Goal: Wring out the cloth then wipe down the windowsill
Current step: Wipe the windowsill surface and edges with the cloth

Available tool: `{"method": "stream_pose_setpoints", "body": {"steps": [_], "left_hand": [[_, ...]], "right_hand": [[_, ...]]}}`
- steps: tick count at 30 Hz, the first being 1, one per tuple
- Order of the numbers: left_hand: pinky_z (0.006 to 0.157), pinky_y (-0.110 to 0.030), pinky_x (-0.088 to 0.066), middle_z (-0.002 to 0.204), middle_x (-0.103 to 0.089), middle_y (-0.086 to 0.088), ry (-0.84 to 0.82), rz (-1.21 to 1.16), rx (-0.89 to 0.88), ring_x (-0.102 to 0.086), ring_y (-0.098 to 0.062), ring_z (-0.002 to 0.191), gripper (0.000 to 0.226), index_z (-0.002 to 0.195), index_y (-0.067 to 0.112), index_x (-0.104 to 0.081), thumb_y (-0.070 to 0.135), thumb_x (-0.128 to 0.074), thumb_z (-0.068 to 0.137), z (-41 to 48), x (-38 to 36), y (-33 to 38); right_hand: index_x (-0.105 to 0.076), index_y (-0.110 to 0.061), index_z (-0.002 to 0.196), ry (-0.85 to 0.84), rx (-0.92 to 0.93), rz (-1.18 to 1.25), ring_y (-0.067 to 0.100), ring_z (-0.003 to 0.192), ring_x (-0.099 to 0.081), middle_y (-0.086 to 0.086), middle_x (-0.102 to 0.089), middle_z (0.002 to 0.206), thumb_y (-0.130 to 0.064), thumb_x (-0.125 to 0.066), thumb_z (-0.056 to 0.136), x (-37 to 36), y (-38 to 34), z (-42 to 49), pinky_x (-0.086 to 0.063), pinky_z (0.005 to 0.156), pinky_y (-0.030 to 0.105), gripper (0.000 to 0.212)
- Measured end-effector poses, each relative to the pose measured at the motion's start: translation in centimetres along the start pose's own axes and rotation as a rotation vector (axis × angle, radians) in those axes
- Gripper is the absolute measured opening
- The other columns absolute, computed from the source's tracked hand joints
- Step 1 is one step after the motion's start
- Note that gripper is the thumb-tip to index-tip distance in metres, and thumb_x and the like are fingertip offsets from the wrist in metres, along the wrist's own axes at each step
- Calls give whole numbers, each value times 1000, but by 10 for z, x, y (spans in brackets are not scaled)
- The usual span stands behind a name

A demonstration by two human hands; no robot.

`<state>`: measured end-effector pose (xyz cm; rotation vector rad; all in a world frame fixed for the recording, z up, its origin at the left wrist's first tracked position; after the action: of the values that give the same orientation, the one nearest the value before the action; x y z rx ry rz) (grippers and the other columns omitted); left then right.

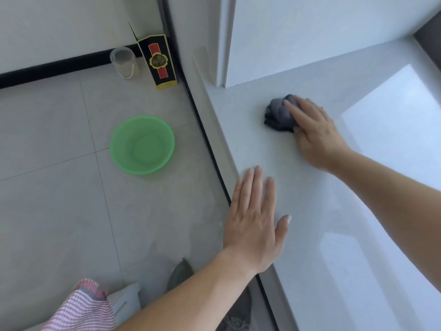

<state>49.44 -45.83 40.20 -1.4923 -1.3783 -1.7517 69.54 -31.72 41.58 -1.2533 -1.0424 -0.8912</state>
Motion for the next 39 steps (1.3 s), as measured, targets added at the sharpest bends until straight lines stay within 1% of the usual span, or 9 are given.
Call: {"method": "stream_pose_setpoints", "body": {"steps": [3,8,13,17,21,26,32,37,39], "left_hand": [[123,-48,-3,163,14,-18,-12,-21,5,21,-27,150,76,156,5,-6,51,-27,100,-9,-2,3],[122,-44,5,164,13,-14,-5,-7,30,21,-22,150,76,157,6,-6,51,-27,98,-8,0,7],[123,-45,1,165,4,-17,55,-24,115,14,-25,152,75,155,2,-15,46,-32,96,-4,-3,24],[121,-49,-13,162,-9,-23,111,-85,143,-2,-34,151,73,150,-4,-25,41,-40,94,-10,-8,30],[114,-49,-24,154,-27,-21,162,-96,246,-23,-39,143,67,143,-1,-37,43,-42,93,-16,-9,33],[119,-50,-18,160,-18,-18,84,15,236,-13,-35,148,68,149,5,-30,47,-32,96,-13,-8,32],[103,-48,-20,148,-36,-18,104,47,265,-30,-37,136,60,133,10,-45,46,-43,85,-2,-3,31],[112,-50,-16,151,-34,-14,55,60,187,-27,-34,138,56,132,16,-47,48,-36,88,34,9,38],[114,-50,-17,154,-34,-12,37,46,128,-27,-32,139,57,133,17,-48,48,-34,87,59,11,46]], "right_hand": [[-31,-28,153,62,-267,56,35,143,-26,4,-25,162,-19,-39,93,-3,-27,36,-19,119,43,61],[-24,-34,155,-101,209,50,28,148,-18,-1,-21,163,-20,-35,101,-30,-96,52,-9,122,47,57],[-27,-35,154,-101,158,65,26,149,-17,-5,-24,161,-16,-35,100,-16,-52,56,-6,123,48,57],[-40,-28,149,-155,417,81,33,144,-29,3,-34,157,-17,-38,98,-14,-53,-11,-22,118,54,52],[-37,-30,151,-235,523,18,32,147,-27,2,-31,160,-16,-40,102,-8,-29,-33,-21,120,51,51],[-32,-33,152,-127,209,114,32,150,-14,-3,-25,161,-10,-35,99,-14,-52,-4,-6,123,49,58],[-32,-33,152,-100,226,69,27,149,-20,-4,-28,160,-15,-38,102,6,9,-76,-10,122,48,54],[-22,-34,155,90,-509,44,28,152,-12,-3,-20,163,-17,-36,102,50,124,-89,-2,123,49,57],[-17,-31,156,104,-646,25,27,152,-7,-1,-15,164,-17,-33,102,58,135,-95,0,123,47,58]]}}
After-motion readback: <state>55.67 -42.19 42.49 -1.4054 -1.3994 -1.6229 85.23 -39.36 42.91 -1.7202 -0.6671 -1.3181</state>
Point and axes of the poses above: each hand's wrist, its own z-axis towards the middle knuckle, its own x-axis out of the back of the hand, y = z × x, the point moved 3 cm from there along z, towards the middle knuckle
